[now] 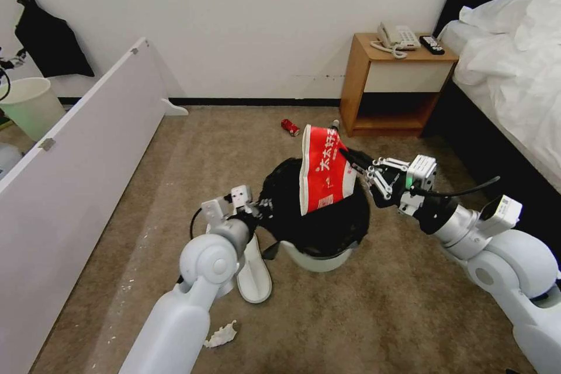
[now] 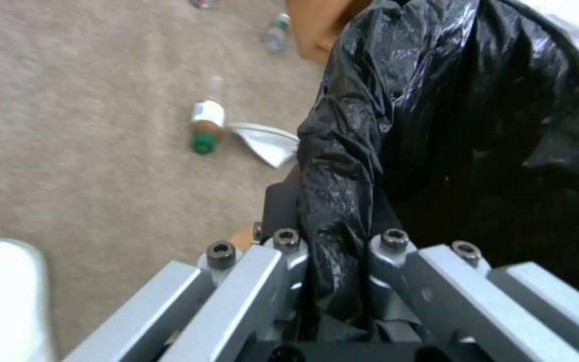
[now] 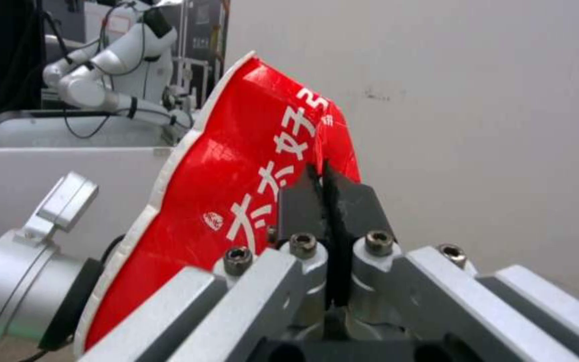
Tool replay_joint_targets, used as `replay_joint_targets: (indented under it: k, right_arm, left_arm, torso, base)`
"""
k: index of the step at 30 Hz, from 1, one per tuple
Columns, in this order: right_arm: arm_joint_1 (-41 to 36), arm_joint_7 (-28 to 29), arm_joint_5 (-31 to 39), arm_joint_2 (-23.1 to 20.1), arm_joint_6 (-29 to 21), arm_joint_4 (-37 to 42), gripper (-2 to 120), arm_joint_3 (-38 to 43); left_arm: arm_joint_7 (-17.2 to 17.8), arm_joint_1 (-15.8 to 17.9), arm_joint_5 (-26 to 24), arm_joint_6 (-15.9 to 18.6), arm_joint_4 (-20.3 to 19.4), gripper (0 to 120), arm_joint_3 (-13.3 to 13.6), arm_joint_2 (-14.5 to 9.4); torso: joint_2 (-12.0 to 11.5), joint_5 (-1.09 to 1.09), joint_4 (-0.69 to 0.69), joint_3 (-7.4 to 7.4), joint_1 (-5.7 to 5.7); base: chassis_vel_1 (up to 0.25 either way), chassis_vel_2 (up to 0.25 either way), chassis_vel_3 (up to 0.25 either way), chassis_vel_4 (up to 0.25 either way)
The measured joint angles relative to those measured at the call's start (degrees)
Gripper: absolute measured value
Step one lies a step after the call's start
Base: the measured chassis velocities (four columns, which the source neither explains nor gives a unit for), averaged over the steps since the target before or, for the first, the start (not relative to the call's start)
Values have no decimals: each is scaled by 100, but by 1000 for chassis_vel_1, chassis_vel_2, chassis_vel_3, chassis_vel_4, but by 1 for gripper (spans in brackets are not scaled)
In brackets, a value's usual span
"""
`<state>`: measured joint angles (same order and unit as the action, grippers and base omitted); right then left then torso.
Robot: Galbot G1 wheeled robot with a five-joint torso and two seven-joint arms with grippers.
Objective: Pick up the trash bin, then pick up the garbage from the floor and place it into the trash bin.
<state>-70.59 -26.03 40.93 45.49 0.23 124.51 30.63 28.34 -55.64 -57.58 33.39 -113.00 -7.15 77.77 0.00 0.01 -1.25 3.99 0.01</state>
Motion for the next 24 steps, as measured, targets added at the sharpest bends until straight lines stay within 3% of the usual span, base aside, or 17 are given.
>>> replay_joint_targets:
  k: [6,16,20,24]
  right_arm:
    - [-35,0,-6,-6,-6,-9,0,35]
    - [-74,334,-158,75,-41,-34,0,14]
    - [-43,400,-198,121,-43,-79,13,-14]
    - [-22,421,-207,137,-43,-94,14,-15]
  left_arm:
    - [13,31,-46,-2,-29,5,172,72]
    - [11,-60,-22,-2,-155,5,212,19]
    - [-3,-112,8,-2,-186,5,236,16]
    - [-17,-126,35,-15,-185,5,241,15]
  torso:
    - [0,-1,0,0,0]
    - [0,-1,0,0,0]
    - [0,-1,0,0,0]
    - [0,-1,0,0,0]
  base:
    - [0,0,0,0]
    - [0,0,0,0]
    - [0,0,0,0]
    - [0,0,0,0]
